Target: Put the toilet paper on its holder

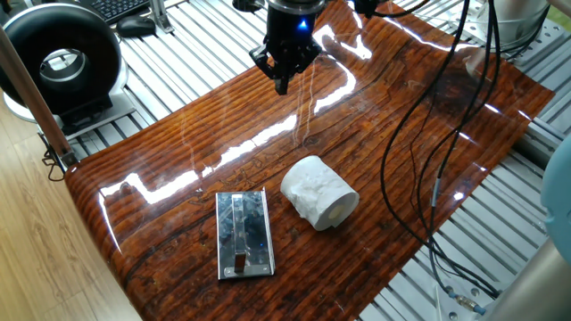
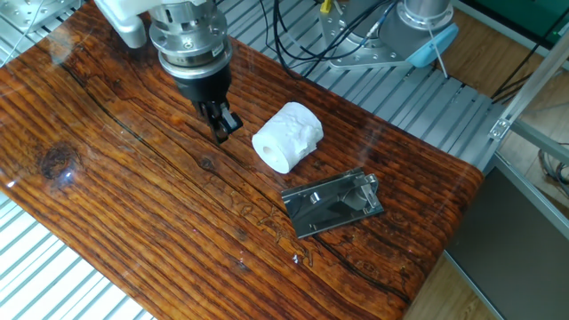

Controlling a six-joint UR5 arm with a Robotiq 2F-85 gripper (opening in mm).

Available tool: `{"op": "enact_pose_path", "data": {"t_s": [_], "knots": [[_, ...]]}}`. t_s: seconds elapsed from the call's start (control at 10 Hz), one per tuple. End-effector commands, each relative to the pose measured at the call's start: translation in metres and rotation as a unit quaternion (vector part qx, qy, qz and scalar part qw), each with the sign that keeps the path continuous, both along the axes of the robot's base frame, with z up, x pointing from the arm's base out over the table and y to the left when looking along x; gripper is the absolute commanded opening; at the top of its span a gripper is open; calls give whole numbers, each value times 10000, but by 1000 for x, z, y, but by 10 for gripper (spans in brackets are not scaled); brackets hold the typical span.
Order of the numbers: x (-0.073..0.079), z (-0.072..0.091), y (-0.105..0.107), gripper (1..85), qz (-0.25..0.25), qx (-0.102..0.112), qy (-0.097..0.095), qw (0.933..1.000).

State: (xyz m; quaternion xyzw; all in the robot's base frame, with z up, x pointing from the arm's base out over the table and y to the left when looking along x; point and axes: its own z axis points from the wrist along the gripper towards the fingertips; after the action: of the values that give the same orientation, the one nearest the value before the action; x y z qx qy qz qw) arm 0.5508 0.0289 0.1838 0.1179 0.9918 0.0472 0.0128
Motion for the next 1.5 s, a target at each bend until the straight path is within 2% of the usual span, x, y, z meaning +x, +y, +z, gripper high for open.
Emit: {"op": "enact_pose_path", "data": {"t_s": [0.0,0.1,0.2,0.5,0.7,0.8,1.0,1.4], "knots": [[0,-4,-2,270,170,-35,-77,9998],[-3,-9,1,340,261,38,-79,9996],[-5,-12,2,467,375,79,-98,9992],[-15,-14,2,603,546,132,-1,9984],[-28,-19,-1,763,791,109,76,9968],[-27,-20,3,773,761,150,-1,9970],[-33,-20,0,773,779,157,97,9968],[-35,-23,1,777,800,239,65,9965]]}}
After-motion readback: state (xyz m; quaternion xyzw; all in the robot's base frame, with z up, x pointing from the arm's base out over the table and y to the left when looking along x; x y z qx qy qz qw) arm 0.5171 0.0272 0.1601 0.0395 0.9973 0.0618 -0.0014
